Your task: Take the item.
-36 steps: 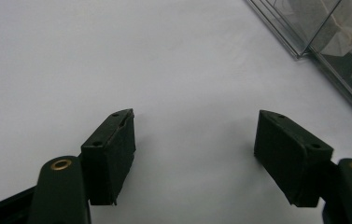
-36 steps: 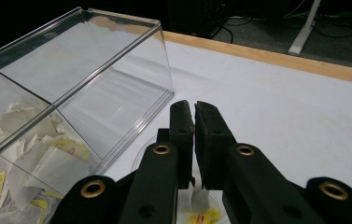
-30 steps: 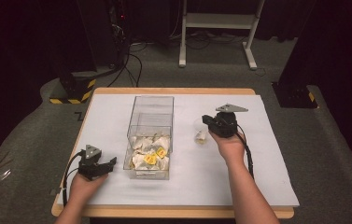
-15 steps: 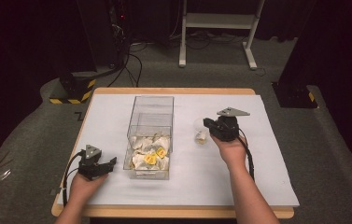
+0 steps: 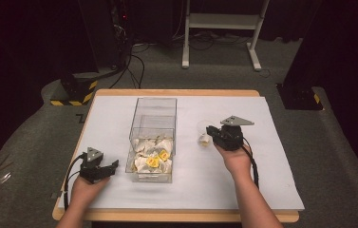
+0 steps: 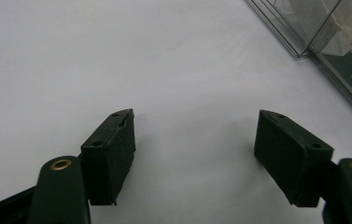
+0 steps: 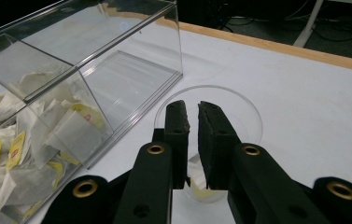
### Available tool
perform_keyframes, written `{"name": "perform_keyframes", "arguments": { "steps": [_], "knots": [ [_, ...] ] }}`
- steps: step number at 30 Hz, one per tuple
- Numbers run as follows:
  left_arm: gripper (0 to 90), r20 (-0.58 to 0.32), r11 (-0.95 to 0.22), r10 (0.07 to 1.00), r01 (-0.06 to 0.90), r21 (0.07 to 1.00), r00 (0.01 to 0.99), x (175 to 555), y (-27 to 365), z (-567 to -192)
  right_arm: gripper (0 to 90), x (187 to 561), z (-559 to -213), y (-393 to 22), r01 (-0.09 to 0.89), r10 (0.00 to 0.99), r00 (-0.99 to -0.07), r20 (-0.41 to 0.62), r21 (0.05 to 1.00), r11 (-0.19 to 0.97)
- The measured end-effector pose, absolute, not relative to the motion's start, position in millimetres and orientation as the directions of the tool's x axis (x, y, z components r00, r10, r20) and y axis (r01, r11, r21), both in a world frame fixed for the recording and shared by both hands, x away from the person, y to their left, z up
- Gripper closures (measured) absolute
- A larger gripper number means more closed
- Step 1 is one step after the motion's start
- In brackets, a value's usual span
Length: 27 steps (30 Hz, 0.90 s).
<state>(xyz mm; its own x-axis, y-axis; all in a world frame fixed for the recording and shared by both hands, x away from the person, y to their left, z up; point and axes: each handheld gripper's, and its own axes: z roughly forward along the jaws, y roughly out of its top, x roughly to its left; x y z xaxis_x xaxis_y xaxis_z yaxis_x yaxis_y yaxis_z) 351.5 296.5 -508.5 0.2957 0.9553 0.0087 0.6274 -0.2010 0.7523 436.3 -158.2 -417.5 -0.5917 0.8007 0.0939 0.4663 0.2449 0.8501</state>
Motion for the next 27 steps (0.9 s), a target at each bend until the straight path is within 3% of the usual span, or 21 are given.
{"name": "perform_keyframes", "arguments": {
  "steps": [27],
  "knots": [
    [29.4,0.009,-0.201,0.955,0.627,0.753,0.296,351.4,296.4,-508.5,68.7,378.6,-443.7,-168.9,0.44,0.812,-0.582,0.037,0.854,0.277]
  ]
}}
